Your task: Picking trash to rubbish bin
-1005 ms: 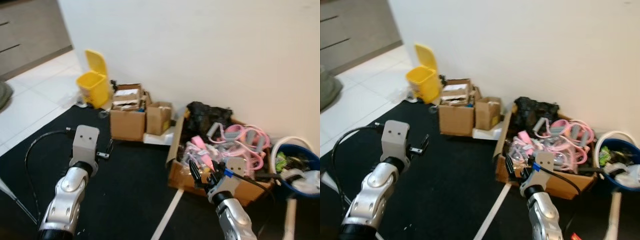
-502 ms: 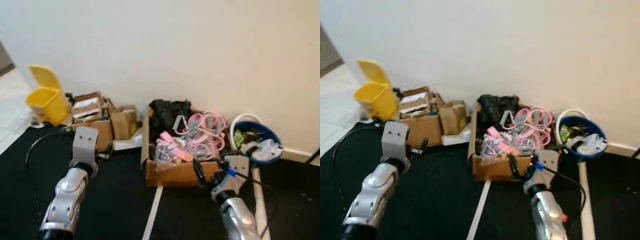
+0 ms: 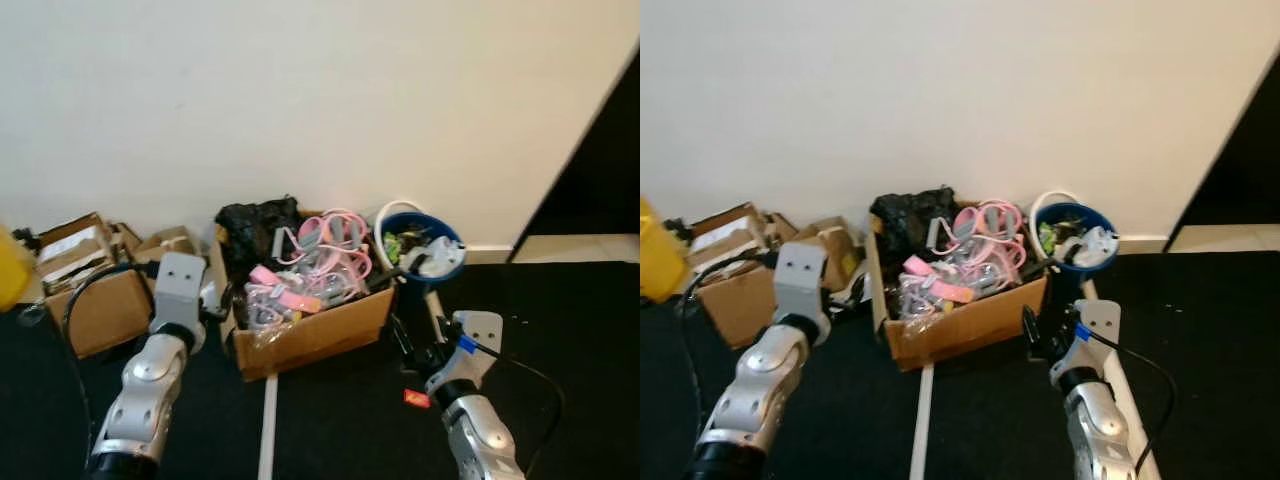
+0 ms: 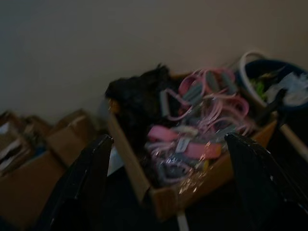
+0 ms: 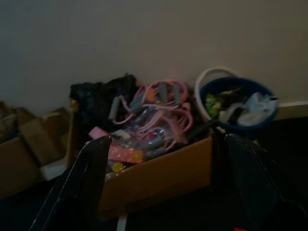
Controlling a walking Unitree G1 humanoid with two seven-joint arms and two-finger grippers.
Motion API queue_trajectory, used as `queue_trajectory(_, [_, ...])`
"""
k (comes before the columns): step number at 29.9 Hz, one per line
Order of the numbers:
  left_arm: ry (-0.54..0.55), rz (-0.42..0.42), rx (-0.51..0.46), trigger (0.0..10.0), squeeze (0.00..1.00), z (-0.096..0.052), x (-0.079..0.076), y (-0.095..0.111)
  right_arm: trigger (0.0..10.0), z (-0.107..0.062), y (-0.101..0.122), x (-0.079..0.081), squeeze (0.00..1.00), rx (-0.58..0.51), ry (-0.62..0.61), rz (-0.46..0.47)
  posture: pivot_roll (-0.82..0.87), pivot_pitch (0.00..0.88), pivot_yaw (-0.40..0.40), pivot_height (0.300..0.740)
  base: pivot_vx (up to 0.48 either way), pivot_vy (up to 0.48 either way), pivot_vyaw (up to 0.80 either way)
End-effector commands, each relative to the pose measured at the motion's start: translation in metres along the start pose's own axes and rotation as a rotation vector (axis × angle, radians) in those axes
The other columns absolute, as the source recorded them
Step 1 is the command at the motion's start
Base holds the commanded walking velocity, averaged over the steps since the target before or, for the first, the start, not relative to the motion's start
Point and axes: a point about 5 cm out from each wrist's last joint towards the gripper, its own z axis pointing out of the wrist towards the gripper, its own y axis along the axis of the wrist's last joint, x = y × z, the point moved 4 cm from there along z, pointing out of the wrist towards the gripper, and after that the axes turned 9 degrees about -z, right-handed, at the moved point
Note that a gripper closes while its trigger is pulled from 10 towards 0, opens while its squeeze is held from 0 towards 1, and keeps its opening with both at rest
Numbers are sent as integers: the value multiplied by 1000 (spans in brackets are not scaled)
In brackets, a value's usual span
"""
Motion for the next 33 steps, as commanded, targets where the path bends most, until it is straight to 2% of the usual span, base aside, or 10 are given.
queue_trajectory(1, [18,10,32,10000,0,-4,5,-10,10000,-3,-6,5,0,22,11,15,19,93,53,740,0,0,-706])
queue_trajectory(13, [74,4,26,10000,0,-9,18,-13,10000,-1,-4,6,0,25,47,5,4,95,15,740,0,0,-695])
queue_trajectory(23, [61,-9,28,10000,0,-10,13,-14,10000,-1,-3,2,0,30,43,2,3,115,15,740,0,0,-677])
queue_trajectory(30, [63,-60,43,10000,0,-14,10,-20,10000,-3,-4,0,0,37,52,-4,-3,119,4,740,0,0,-672])
queue_trajectory(33, [56,-40,42,10000,0,-14,9,-20,10000,-4,-4,-1,0,39,53,-4,-4,123,4,740,0,0,-656])
